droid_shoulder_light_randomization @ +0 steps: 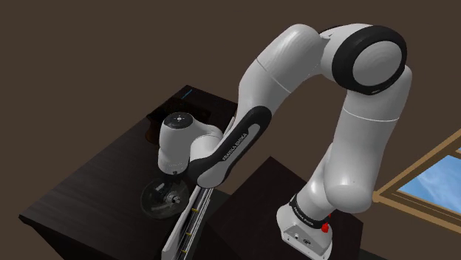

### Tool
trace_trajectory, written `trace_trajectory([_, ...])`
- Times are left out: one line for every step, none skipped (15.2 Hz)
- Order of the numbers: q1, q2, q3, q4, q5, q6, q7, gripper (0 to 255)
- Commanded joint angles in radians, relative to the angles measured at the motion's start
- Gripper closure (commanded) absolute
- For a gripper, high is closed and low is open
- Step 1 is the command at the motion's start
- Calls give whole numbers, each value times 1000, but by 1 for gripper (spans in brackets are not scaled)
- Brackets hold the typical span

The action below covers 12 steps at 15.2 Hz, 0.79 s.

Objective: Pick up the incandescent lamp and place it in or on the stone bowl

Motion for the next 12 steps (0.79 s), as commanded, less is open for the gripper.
trace_trajectory([-17, -36, 23, -7, 32, -27, -23, 0])
trace_trajectory([-33, -73, 45, -12, 65, -56, -47, 0])
trace_trajectory([-47, -109, 65, -15, 99, -85, -71, 0])
trace_trajectory([-56, -137, 78, -17, 125, -109, -90, 0])
trace_trajectory([-54, -137, 76, -17, 126, -109, -91, 0])
trace_trajectory([-54, -137, 76, -17, 126, -109, -91, 0])
trace_trajectory([-54, -137, 76, -17, 126, -109, -91, 0])
trace_trajectory([-54, -137, 76, -17, 126, -109, -91, 0])
trace_trajectory([-54, -137, 76, -17, 126, -109, -91, 0])
trace_trajectory([-54, -137, 76, -17, 126, -109, -91, 0])
trace_trajectory([-54, -137, 76, -17, 126, -109, -91, 0])
trace_trajectory([-54, -137, 76, -17, 126, -109, -91, 0])
